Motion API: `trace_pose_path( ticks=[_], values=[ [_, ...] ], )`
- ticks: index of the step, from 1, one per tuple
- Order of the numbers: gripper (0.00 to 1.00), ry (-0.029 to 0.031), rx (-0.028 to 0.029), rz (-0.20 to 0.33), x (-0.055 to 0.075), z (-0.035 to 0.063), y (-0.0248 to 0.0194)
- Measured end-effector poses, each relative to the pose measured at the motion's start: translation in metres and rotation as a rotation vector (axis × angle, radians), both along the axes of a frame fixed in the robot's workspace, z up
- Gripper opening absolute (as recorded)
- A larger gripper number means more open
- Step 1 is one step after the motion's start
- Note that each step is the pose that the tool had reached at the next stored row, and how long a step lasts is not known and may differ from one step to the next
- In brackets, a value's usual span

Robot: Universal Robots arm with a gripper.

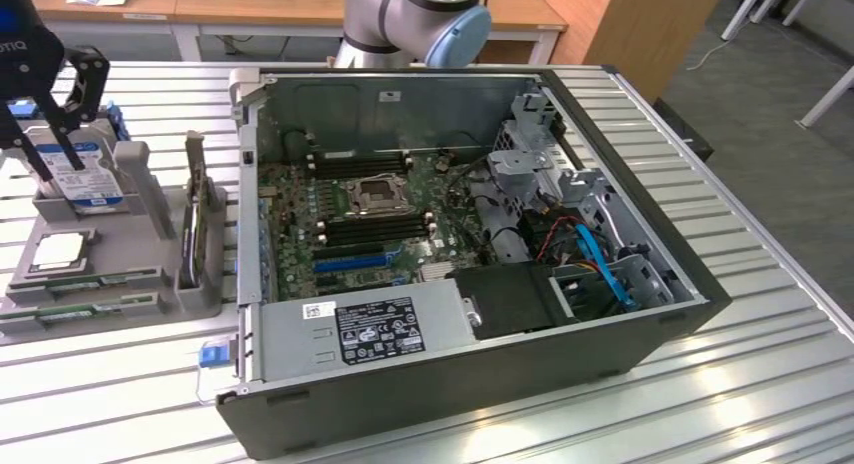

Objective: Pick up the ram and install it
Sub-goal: 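Pick up the ram and move it above insertion slot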

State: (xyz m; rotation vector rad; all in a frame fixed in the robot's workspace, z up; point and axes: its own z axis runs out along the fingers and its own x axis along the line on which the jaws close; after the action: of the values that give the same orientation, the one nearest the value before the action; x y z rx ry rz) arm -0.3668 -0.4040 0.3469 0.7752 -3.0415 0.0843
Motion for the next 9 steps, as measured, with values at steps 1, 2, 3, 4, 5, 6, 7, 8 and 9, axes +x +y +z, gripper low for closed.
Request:
trace_pose_path(
  ticks=[1, 2, 3, 4, 5, 6, 7, 8, 9],
  values=[
    [0.30, 0.0000, 0.0000, 0.000, 0.000, -0.0018, 0.0000],
    [0.30, 0.0001, -0.0001, 0.000, 0.000, -0.0035, 0.0000],
    [0.30, 0.0001, -0.0001, 0.000, 0.000, -0.0054, 0.0000],
    [0.30, 0.0000, 0.0000, 0.000, 0.000, -0.0072, 0.0000],
    [0.30, 0.0000, 0.0001, 0.000, 0.000, -0.0090, 0.0000],
    [0.30, 0.0000, 0.0000, 0.000, 0.000, -0.0108, 0.0000],
    [0.30, -0.0001, 0.0001, 0.000, 0.000, -0.0128, 0.0000],
    [0.30, 0.0000, 0.0000, 0.000, 0.000, -0.0145, 0.0000],
    [0.30, 0.0001, -0.0001, 0.000, 0.000, -0.0163, 0.0000]
  ],
)
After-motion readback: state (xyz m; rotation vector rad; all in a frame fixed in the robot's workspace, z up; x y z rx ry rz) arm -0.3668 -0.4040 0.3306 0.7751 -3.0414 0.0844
